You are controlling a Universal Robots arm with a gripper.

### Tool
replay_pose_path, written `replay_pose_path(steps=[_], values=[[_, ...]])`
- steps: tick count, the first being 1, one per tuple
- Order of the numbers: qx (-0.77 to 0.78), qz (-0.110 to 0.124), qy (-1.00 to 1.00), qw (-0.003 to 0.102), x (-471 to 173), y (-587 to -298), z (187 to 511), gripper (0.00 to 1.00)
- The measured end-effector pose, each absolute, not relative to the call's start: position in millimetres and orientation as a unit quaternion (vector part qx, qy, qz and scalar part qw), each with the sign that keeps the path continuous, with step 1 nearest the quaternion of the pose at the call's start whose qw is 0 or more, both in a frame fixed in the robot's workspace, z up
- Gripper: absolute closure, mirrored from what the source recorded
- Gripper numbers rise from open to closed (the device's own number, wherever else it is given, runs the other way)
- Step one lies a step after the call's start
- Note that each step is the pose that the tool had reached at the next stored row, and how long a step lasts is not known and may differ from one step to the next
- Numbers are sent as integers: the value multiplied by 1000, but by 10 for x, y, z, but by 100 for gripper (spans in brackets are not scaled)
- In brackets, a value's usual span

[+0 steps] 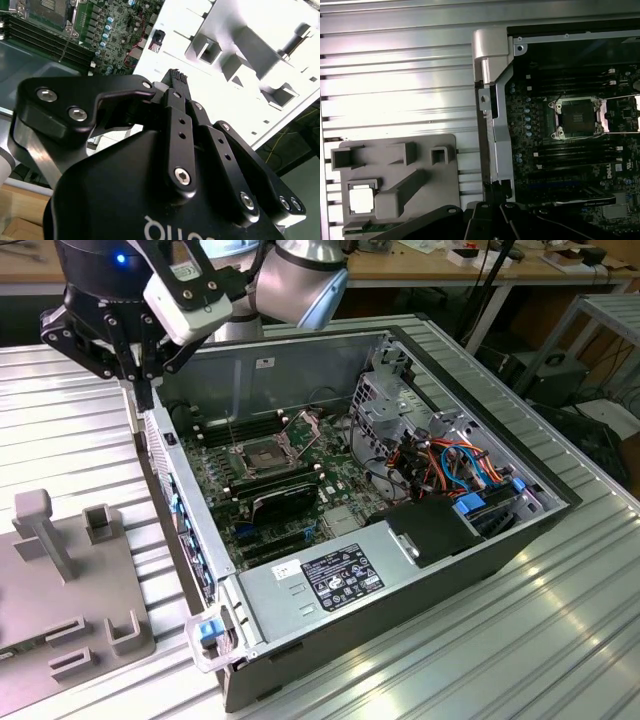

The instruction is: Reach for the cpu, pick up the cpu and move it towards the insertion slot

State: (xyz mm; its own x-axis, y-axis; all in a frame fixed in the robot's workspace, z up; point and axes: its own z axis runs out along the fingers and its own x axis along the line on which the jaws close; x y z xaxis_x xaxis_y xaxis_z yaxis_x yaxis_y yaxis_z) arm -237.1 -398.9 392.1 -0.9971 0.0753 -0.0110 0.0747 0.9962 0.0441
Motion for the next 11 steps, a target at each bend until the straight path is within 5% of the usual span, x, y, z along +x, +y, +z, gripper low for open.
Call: replay_pose_path(steps=[11], values=[[38, 22, 999, 6, -2542, -3989, 3920, 89]])
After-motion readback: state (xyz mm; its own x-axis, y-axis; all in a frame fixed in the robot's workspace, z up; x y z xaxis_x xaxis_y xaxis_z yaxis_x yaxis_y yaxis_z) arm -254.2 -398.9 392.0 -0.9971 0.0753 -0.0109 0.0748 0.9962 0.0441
